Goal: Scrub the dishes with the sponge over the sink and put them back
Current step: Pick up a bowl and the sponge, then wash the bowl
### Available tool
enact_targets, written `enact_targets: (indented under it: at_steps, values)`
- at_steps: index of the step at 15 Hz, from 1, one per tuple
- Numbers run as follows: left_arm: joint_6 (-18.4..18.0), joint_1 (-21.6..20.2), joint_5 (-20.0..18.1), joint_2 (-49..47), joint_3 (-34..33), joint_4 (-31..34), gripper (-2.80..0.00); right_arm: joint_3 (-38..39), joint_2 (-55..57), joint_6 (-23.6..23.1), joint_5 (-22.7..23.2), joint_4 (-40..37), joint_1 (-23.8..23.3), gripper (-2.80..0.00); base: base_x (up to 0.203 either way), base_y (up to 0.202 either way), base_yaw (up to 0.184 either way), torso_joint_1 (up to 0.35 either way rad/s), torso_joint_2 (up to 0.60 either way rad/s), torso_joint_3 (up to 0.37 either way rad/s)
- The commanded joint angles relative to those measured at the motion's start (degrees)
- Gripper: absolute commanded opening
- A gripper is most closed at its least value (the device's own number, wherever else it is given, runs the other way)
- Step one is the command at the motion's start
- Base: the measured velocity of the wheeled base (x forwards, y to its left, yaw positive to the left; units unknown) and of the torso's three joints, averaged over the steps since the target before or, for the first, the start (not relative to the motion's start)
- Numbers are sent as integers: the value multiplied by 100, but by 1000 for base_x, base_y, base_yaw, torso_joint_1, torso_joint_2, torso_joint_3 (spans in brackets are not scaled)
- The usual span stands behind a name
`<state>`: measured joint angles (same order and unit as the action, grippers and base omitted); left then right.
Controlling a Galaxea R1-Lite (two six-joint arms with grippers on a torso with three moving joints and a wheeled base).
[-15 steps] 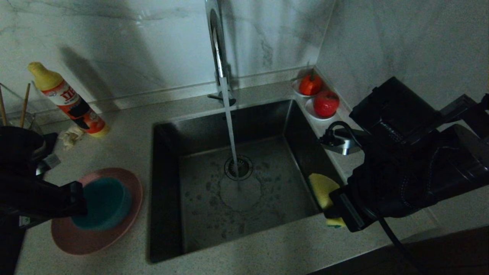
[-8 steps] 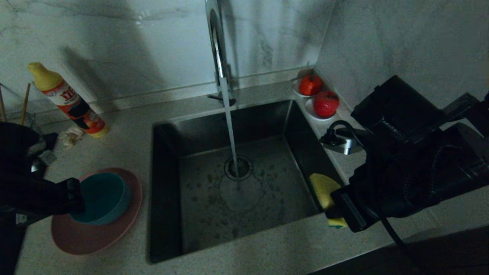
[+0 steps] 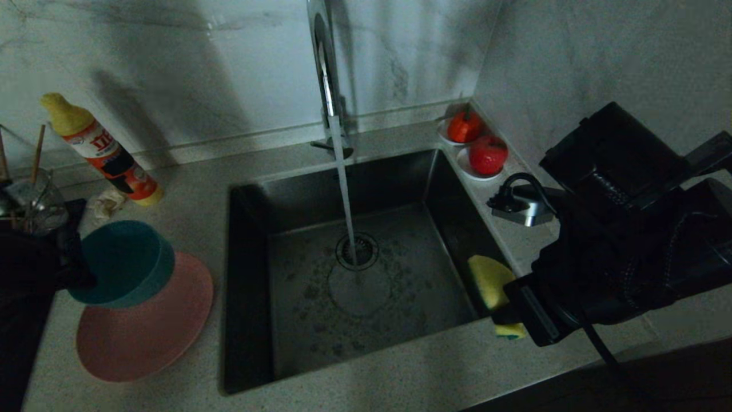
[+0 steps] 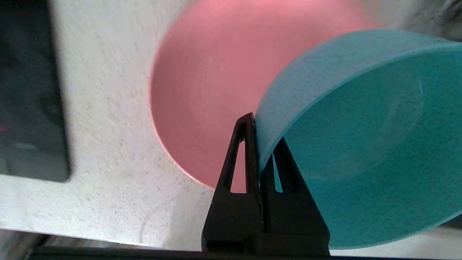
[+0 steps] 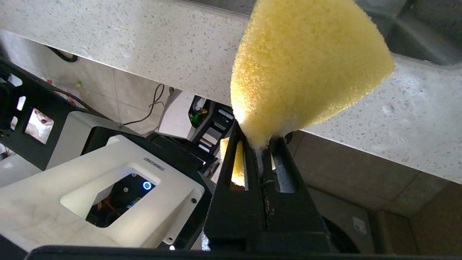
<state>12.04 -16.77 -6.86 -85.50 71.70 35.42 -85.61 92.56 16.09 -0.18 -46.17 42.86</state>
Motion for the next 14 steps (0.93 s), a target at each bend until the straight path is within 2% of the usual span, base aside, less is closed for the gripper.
enact_targets:
  at_steps: [1, 4, 8, 11, 14]
  values:
    - [-67, 1, 0, 394, 534, 363, -280, 1, -74, 17, 17, -24, 3, -280, 0, 0, 0, 0, 0, 0]
    - [-161, 128, -25, 638, 1175, 751, -280, 10, -124, 26, 53, -15, 8, -280, 0, 0, 0, 0, 0, 0]
    - [5, 1098, -44, 451, 2016, 1023, -280, -8, -224, 52, 53, 11, 29, -280, 0, 0, 0, 0, 0, 0]
    - [144, 1535, -43, -44, 2108, 1002, -280, -13, -341, 61, 46, 37, 21, -280, 0, 0, 0, 0, 0, 0]
    - [510, 2069, -43, -769, 2111, 932, -280, -8, -405, 70, 63, 55, 20, -280, 0, 0, 0, 0, 0, 0]
